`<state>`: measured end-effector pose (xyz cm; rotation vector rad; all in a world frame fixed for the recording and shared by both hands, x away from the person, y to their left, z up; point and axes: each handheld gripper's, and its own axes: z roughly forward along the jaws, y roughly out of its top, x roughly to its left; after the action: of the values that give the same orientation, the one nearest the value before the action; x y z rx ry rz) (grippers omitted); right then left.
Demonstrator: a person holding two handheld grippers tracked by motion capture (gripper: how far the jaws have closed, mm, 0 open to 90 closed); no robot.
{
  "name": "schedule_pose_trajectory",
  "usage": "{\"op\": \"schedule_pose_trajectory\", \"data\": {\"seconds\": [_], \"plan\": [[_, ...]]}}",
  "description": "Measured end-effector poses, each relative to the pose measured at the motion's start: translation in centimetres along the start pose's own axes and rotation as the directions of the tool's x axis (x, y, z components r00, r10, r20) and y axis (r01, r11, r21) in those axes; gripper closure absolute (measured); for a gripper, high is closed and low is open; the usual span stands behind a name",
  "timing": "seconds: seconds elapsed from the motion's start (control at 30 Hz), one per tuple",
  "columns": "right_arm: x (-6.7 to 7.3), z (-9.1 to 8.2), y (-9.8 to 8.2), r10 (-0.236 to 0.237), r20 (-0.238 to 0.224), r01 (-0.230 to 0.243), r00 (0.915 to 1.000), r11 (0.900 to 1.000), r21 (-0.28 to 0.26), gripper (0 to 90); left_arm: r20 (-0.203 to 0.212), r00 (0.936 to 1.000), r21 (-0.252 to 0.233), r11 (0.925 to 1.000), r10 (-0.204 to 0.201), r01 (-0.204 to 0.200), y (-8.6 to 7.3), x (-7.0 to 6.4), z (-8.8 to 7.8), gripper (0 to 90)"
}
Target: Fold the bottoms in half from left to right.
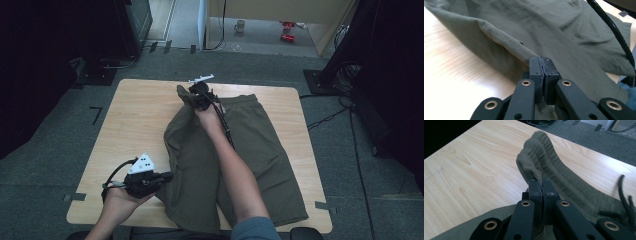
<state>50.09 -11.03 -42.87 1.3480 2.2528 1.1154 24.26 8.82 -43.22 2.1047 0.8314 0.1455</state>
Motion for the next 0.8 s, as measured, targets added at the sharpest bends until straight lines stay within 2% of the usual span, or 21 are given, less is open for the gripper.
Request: {"op": "schedule_pose_trajectory", "data": {"seconds": [0.13,0.33,0.63,0.8], "plan": [[-1.3,-1.1,-0.6,0.02,0.003,-0.02,0.9998,1.0,-0.003,88.6,0.023,0.9994,0.001,0.9996,0.027,-0.027,1.3,-1.0,1.3,89.0],[-3.2,-2.9,-1.2,0.028,0.019,-0.028,0.9994,1.0,-0.009,88.6,0.054,0.9944,0.004,0.9958,0.091,-0.091,3.2,-2.8,3.2,89.0],[-6.3,-4.5,-3.1,0.057,0.055,-0.057,0.9969,0.998,0.005,88.5,0.101,0.9892,0.013,0.9941,0.106,-0.108,4.7,-4.1,6.9,89.0],[-7.9,-4.5,-4.5,0.072,0.077,-0.074,0.9944,0.997,0.026,88.5,0.137,0.9816,0.03,0.99,0.133,-0.138,5.3,-5.4,9.6,89.0]]}}
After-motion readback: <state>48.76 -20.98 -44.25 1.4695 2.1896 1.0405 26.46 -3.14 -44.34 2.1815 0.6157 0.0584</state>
